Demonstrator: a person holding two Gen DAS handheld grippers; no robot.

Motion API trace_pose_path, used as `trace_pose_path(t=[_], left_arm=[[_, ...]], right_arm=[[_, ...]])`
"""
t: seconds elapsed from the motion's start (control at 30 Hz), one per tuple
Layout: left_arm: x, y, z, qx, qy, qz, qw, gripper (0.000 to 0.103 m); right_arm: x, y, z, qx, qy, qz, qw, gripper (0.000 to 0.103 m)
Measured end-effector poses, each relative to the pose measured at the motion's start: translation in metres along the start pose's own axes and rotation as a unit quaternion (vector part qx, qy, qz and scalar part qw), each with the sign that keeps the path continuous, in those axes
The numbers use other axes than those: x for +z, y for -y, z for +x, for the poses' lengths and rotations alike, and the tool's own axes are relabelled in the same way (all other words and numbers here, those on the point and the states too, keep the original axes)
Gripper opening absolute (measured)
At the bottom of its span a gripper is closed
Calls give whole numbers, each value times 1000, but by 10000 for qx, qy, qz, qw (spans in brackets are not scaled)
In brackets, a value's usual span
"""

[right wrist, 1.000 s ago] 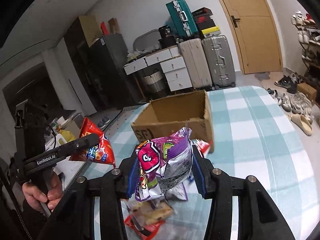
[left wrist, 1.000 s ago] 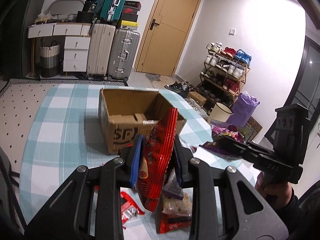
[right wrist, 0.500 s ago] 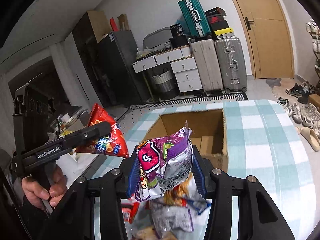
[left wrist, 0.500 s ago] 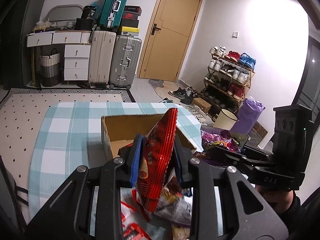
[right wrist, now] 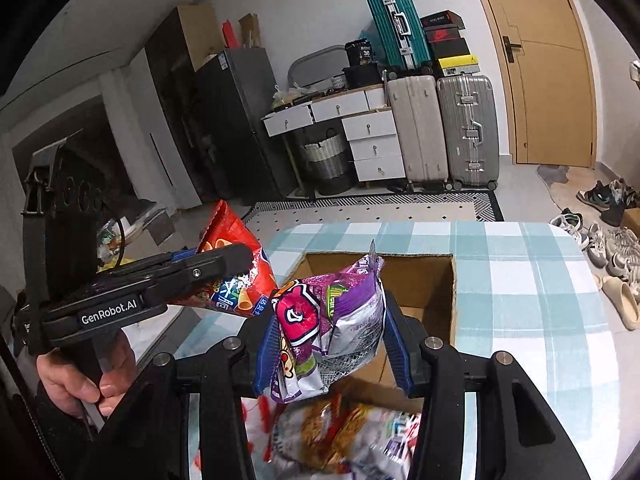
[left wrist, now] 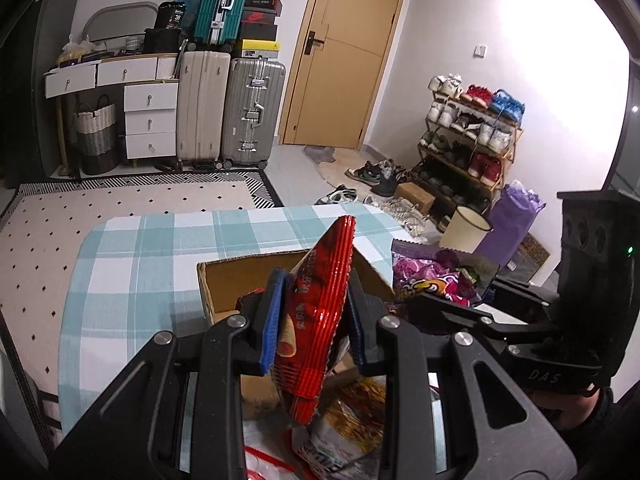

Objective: Organize snacks
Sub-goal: 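Open both tools to drop the bags into the box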

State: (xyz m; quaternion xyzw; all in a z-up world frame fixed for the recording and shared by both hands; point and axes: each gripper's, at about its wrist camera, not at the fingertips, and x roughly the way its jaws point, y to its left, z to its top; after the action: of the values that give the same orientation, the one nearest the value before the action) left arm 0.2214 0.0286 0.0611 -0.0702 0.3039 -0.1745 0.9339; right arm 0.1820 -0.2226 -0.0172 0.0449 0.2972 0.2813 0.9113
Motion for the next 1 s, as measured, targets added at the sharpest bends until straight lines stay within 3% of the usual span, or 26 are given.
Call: trace_pose_path(t=[0.27,0.7,0.73,0.8,0.83,0.87,1.0], left_arm=[[8,-9,61,-50,-268,108,9996,26],[-5,-28,137,74,-729,167,9972,24],[-6,-30,139,151,-692,131,9974,26],[-5,-35,139,255,-607,20,9978,46],[-4,-37,138,251,-567,-21,9981,62],[-3,-38,136,305,-499,-33,9983,74],[-3,-37,123,485,-338,90,9982,76]], right_arm=[[10,30,39,-201,-223,25,9995,47],[-4,58,87,-261,-553,83,9981,48],[-4,56,89,-329,-547,-10,9980,52],[-4,51,92,-676,-552,-300,9957,68],[-4,49,92,-803,-537,-393,9946,87],[-3,49,88,-887,-414,-452,9942,92],[0,48,71,-635,-248,-361,9970,93]])
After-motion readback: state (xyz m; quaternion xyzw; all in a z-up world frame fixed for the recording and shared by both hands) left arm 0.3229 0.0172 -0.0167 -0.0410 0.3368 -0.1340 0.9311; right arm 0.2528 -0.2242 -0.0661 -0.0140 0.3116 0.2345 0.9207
